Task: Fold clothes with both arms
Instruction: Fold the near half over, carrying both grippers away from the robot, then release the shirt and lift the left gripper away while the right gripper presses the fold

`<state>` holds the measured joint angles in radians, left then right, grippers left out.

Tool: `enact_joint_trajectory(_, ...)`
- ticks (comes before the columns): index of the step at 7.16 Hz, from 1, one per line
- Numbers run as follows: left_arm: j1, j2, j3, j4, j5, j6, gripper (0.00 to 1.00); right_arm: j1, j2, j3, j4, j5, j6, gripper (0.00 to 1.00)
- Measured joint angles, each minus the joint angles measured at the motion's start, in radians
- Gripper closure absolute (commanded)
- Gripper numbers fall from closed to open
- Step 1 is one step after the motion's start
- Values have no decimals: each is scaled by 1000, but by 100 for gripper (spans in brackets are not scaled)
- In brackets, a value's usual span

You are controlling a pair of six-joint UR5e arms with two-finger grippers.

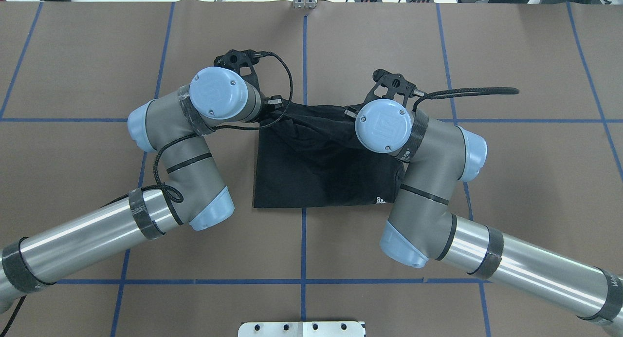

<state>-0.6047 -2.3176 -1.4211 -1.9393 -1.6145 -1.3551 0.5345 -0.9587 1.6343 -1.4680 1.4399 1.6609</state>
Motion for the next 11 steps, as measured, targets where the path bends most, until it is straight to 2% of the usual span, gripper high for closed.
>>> enact_joint_trajectory(1, -2, 1, -1, -1, 0, 5, 90, 1, -1, -3, 0, 0, -6, 90)
enact_joint_trajectory(2, -3, 1, -1, -1, -1, 8, 1, 5, -2, -9, 0, 3, -18, 1)
enact_joint_trajectory(5, -17, 17, -14, -46, -13, 85, 0, 58, 2, -10, -1, 101, -152, 0)
enact_joint_trajectory(7, -64, 87, -112, -54, -95, 193, 0, 104, 4, 24, -8, 216, -235, 0)
enact_joint_trajectory(8, -98, 141, -181, -54, -142, 278, 0, 113, 6, 44, -9, 247, -251, 0)
enact_joint_trajectory(9, -125, 181, -226, -54, -176, 348, 0, 102, 11, 57, -11, 250, -253, 0)
enact_joint_trajectory(10, -147, 210, -250, -55, -199, 403, 0, 59, 28, 60, -21, 218, -246, 5)
enact_joint_trajectory(11, -161, 230, -261, -57, -214, 442, 0, 2, 54, 57, -47, 165, -229, 79)
